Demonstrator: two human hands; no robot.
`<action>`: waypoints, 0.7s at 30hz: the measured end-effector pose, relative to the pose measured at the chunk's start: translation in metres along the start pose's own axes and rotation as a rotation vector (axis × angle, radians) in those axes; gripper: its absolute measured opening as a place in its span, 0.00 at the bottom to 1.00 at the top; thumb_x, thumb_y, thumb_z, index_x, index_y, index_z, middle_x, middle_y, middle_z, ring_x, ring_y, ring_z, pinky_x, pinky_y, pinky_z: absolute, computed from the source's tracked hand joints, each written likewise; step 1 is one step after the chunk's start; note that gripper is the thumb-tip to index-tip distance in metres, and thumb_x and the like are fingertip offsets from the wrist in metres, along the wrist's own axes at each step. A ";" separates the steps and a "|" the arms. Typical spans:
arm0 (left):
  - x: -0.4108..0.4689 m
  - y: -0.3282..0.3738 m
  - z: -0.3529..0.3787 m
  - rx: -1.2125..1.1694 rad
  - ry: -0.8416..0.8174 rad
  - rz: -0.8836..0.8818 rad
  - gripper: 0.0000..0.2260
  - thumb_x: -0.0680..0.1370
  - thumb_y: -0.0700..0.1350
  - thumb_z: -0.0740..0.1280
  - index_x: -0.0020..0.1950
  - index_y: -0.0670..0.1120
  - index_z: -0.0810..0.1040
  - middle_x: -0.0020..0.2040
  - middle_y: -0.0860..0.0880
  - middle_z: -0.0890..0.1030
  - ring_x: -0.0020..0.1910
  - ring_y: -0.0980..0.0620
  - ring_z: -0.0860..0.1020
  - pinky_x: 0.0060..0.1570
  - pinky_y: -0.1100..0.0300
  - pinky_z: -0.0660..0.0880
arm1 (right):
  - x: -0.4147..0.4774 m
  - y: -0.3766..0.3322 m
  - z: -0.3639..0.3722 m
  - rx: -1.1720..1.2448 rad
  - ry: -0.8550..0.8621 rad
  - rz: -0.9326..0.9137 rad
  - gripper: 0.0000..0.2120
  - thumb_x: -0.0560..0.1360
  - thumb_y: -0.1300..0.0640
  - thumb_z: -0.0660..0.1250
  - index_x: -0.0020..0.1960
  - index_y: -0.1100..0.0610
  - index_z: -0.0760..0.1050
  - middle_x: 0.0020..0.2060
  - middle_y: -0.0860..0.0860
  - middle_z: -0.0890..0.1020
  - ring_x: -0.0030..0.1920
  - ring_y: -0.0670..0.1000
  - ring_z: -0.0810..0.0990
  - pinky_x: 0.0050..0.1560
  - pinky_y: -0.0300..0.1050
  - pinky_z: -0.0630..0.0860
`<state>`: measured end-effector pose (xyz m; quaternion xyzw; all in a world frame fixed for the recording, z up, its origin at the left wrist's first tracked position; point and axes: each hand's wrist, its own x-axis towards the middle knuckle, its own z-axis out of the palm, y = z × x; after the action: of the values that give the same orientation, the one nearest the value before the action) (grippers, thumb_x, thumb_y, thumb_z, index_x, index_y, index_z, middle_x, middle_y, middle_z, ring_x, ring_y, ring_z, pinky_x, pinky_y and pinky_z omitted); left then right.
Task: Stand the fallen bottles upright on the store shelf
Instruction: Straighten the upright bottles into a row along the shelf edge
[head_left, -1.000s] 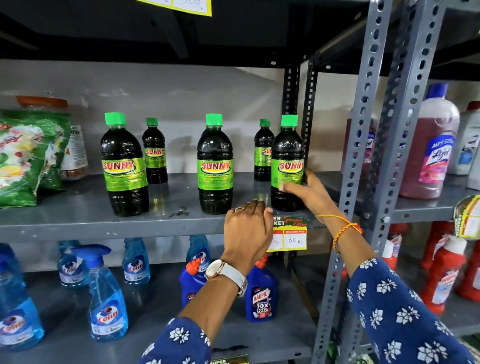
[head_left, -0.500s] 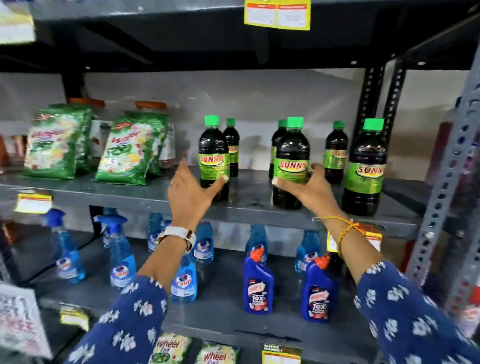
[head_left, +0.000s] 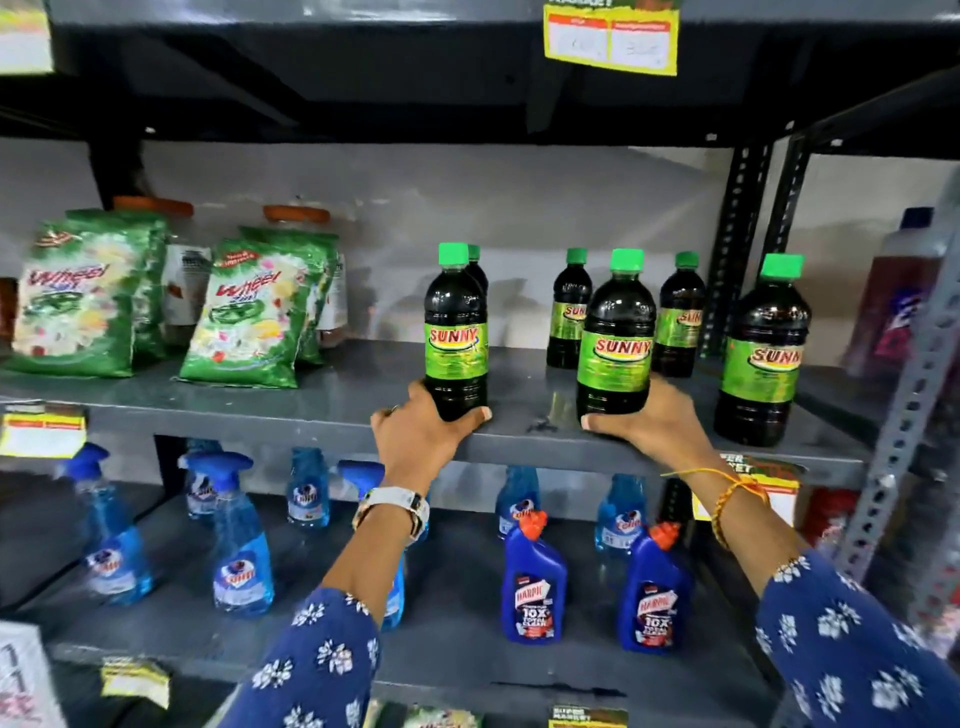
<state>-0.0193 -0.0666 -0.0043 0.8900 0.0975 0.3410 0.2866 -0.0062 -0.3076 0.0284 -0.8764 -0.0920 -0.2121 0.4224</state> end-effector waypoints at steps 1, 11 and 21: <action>0.000 0.000 0.000 -0.001 0.002 0.008 0.29 0.69 0.66 0.68 0.58 0.44 0.70 0.52 0.45 0.82 0.53 0.45 0.78 0.54 0.54 0.60 | -0.001 -0.001 0.000 -0.008 0.008 0.002 0.27 0.60 0.53 0.80 0.58 0.55 0.78 0.55 0.55 0.83 0.50 0.50 0.80 0.50 0.38 0.70; 0.001 -0.005 0.001 -0.021 -0.015 0.037 0.30 0.67 0.68 0.68 0.58 0.47 0.72 0.51 0.48 0.82 0.52 0.45 0.78 0.57 0.54 0.60 | -0.009 -0.011 -0.004 -0.060 0.000 0.034 0.28 0.61 0.52 0.80 0.59 0.56 0.77 0.58 0.55 0.82 0.59 0.54 0.79 0.57 0.41 0.71; 0.002 -0.005 0.002 -0.019 0.002 0.039 0.30 0.67 0.68 0.68 0.57 0.46 0.73 0.52 0.47 0.82 0.52 0.44 0.78 0.58 0.53 0.61 | -0.008 -0.008 -0.004 -0.076 -0.006 0.005 0.29 0.62 0.52 0.79 0.60 0.58 0.76 0.58 0.56 0.82 0.59 0.55 0.79 0.60 0.45 0.73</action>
<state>-0.0168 -0.0625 -0.0073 0.8886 0.0774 0.3485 0.2880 -0.0175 -0.3055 0.0321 -0.8927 -0.0829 -0.2118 0.3890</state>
